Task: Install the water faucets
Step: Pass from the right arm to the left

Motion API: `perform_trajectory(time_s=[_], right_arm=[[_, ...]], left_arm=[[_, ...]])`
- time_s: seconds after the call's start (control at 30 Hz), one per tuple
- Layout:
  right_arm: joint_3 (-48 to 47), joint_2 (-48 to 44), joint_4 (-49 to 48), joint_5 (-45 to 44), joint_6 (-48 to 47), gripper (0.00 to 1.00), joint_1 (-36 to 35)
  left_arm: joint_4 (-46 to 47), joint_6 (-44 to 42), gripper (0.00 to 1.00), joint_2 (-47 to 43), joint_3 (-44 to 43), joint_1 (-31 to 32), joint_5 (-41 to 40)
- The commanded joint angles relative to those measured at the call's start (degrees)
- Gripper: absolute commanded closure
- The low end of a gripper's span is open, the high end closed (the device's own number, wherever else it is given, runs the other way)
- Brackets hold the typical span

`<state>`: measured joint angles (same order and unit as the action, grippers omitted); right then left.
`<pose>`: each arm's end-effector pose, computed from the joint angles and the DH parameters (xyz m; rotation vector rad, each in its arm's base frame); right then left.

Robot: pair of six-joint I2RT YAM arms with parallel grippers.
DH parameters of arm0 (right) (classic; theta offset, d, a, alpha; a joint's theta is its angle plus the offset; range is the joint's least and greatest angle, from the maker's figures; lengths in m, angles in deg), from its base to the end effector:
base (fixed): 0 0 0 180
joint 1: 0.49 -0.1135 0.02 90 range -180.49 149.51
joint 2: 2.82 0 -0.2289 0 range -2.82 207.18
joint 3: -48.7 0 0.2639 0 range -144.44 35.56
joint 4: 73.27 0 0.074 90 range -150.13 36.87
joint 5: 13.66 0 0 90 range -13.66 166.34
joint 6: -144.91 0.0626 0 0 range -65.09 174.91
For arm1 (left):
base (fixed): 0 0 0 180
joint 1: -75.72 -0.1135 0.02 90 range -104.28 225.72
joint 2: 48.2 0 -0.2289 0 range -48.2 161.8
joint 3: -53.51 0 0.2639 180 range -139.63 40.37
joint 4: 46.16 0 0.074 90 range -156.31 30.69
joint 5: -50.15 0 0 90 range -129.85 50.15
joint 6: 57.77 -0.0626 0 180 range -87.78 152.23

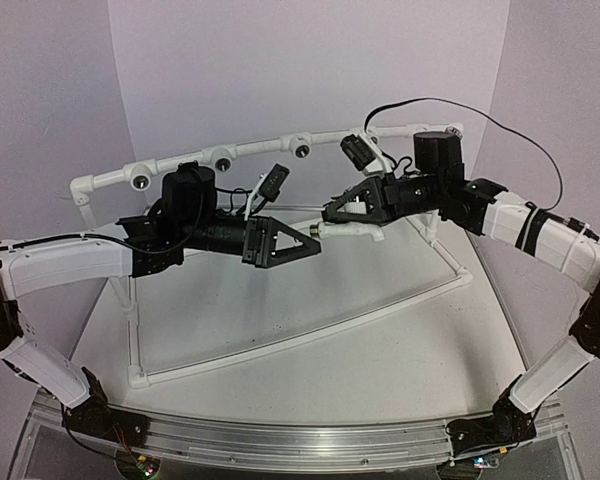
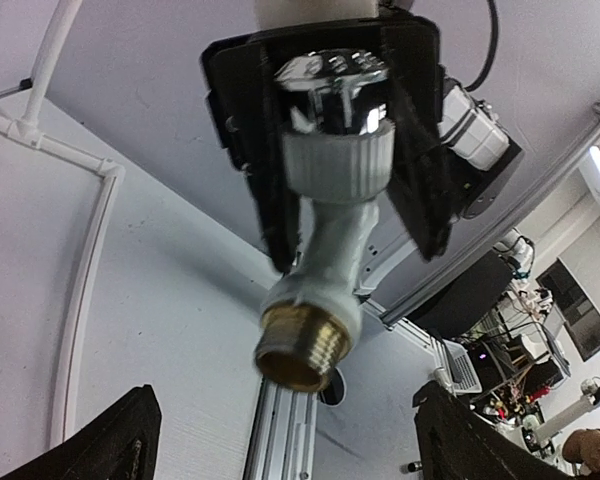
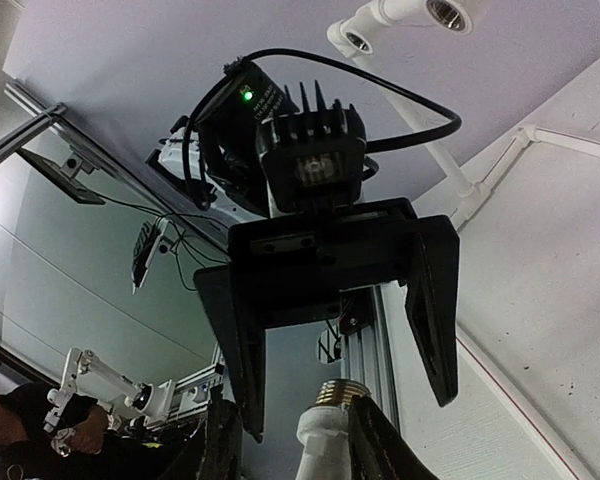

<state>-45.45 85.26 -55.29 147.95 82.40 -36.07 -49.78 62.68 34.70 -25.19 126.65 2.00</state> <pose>0.2635 0.2615 0.3508 -1.1532 1.6857 1.8316 0.2036 -0.3170 0.3049 0.9501 1.7368 -1.6123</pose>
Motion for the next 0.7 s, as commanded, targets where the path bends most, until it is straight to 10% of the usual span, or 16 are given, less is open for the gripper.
perform_trajectory(time_s=[0.0, 0.4, 0.57, 0.67], right_arm=[[-2.6, 1.77, -4.3, 1.82, 1.5, 1.0, -1.56], [-2.3, 2.43, -4.3, -1.81, 3.36, 0.99, -2.73], [-0.37, 1.14, -4.31, -3.94, 4.67, 1.0, -2.73], [-0.8, 1.0, -4.31, -3.99, 4.56, 1.0, -2.73]], left_arm=[[9.14, 4.53, 0.18, 0.81, -2.45, -0.14, 8.23], [9.55, 4.88, 0.98, -0.74, -0.7, -0.79, 4.38], [9.55, 4.12, 0.98, -3.14, 0.85, -1.82, 1.4], [9.54, 4.68, 0.59, -2.81, 0.52, -1.88, 2.46]])
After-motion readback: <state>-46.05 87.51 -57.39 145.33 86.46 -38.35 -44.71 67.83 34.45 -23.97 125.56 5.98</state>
